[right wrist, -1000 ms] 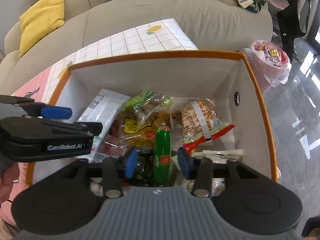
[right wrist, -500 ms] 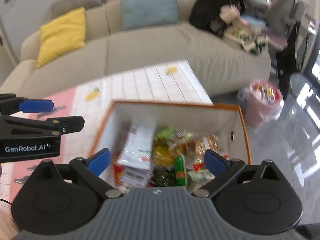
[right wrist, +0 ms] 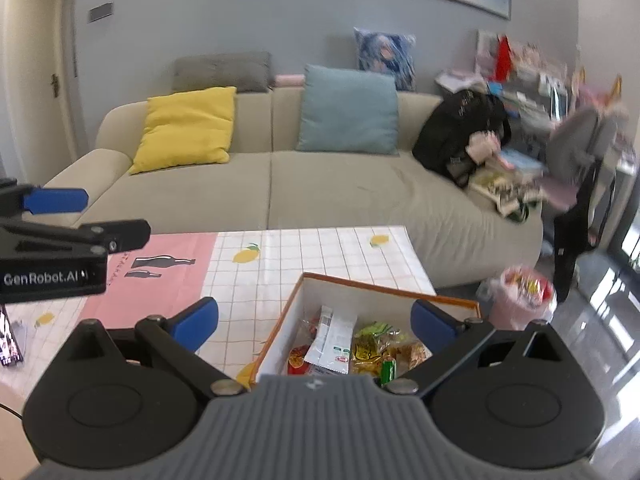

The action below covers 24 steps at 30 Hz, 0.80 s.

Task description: Organize snacks

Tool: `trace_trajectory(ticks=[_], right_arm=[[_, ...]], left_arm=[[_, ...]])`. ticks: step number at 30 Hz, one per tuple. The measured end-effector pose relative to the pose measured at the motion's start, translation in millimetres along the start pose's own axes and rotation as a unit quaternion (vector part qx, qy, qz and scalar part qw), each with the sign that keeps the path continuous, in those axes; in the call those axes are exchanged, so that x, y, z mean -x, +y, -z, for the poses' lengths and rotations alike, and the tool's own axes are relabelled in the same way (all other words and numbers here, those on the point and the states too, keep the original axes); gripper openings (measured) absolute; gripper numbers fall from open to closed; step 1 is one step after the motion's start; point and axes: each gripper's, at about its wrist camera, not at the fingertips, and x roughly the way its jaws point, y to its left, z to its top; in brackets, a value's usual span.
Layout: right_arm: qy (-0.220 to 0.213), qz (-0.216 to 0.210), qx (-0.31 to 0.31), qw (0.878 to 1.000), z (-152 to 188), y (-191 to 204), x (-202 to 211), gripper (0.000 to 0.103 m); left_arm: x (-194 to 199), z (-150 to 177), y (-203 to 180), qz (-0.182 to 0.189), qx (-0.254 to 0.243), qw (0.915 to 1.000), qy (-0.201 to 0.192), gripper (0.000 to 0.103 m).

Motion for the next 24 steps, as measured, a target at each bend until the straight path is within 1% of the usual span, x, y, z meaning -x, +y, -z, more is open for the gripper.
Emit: trace_trajectory(ticks=[3, 6, 9, 11, 13, 17, 20, 24], right_arm=[[-0.012, 0.005, 0.021, 1.0, 14.2, 12.9, 12.7, 0.1], [-0.019, 0.013, 0.03, 0.999, 28.3, 25.3, 20.7, 0.1], [-0.036, 0.018, 0.005, 0.999, 39.8, 32.0, 28.9, 0.1], [-0.052, 0.034, -0.015, 0.998, 48.3, 35.8, 33.6, 0.1], [-0.058, 0.047, -0.026, 0.997, 57.7, 40.5, 34.9, 0.1], [-0.037, 0.06, -0.033, 0.997, 72.7, 46.1, 27.2, 0.1], [-0.024, 0.073, -0.033, 0.997, 85.0, 49.6, 19.5, 0.1], [0.001, 0.084, -0.035, 0.996, 98.8, 50.7, 5.4, 0.1]], left_arm=[[11.9, 14.9, 4.7, -0.005, 0.006, 1.0, -0.006, 0.091], [18.5, 31.3, 9.0, -0.016, 0.03, 0.9994, -0.004, 0.091], [25.6, 47.6, 15.8, -0.023, 0.059, 0.998, 0.002, 0.091], [26.2, 56.4, 17.5, -0.032, 0.07, 0.997, 0.005, 0.091], [23.4, 63.7, 19.7, -0.044, 0.078, 0.9958, 0.015, 0.091], [22.2, 78.7, 25.9, -0.072, 0.086, 0.9934, 0.028, 0.091], [21.5, 93.3, 32.3, -0.067, 0.107, 0.9909, 0.048, 0.091], [13.7, 105.1, 33.7, -0.066, 0.109, 0.9892, 0.073, 0.091]])
